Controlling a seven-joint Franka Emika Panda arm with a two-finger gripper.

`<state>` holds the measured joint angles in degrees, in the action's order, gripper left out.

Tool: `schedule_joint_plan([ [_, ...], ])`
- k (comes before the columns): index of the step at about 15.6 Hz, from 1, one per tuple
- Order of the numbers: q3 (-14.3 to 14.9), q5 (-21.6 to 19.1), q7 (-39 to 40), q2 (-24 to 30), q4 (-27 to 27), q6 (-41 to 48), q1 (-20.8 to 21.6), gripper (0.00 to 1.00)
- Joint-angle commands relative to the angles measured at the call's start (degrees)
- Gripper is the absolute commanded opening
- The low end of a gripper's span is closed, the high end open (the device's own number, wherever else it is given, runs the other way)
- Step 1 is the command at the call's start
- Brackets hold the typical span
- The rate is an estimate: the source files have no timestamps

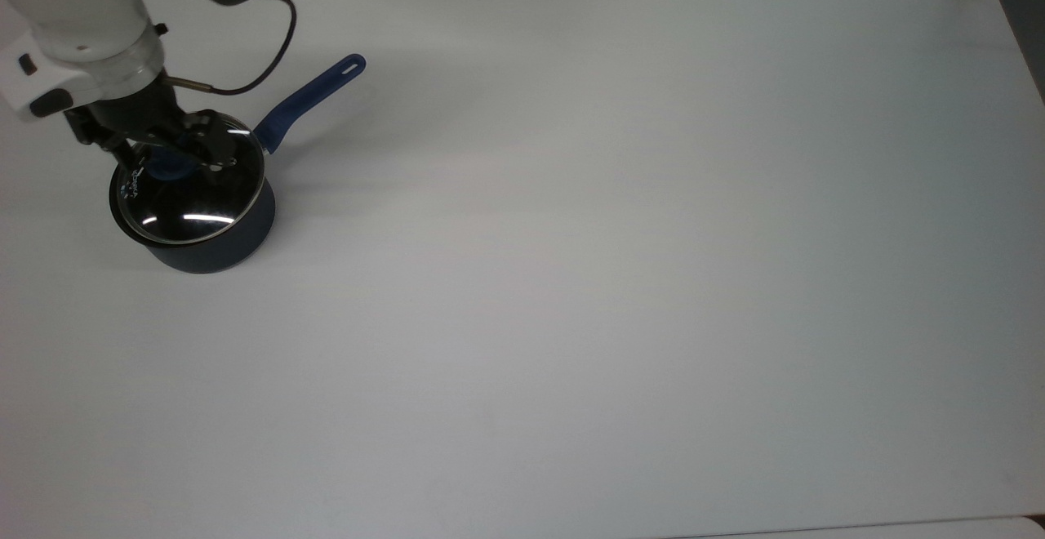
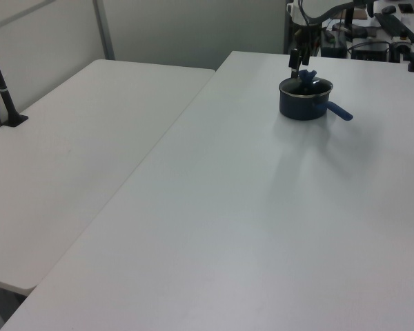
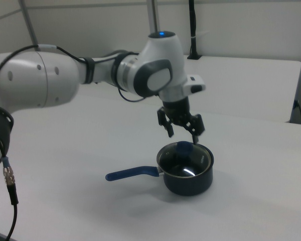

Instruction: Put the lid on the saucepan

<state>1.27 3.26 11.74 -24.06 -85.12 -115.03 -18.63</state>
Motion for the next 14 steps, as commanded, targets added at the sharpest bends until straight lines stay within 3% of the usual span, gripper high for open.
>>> schedule_joint_plan([
  [1,0.2,3.0,-8.7,5.6,-0.7,7.6,6.6,1.00],
  [3,0.1,6.3,-13.7,8.5,-2.1,10.4,11.0,1.00],
  [5,0.1,6.1,-20.2,13.2,-3.8,12.8,14.5,1.00],
  [8,0.8,5.1,-21.8,18.9,-6.8,17.4,18.8,1.00],
  [11,1.7,2.7,-22.0,22.4,-9.7,17.6,20.1,1.00],
  [14,1.7,2.8,-21.9,21.8,-9.6,17.6,19.9,1.00],
])
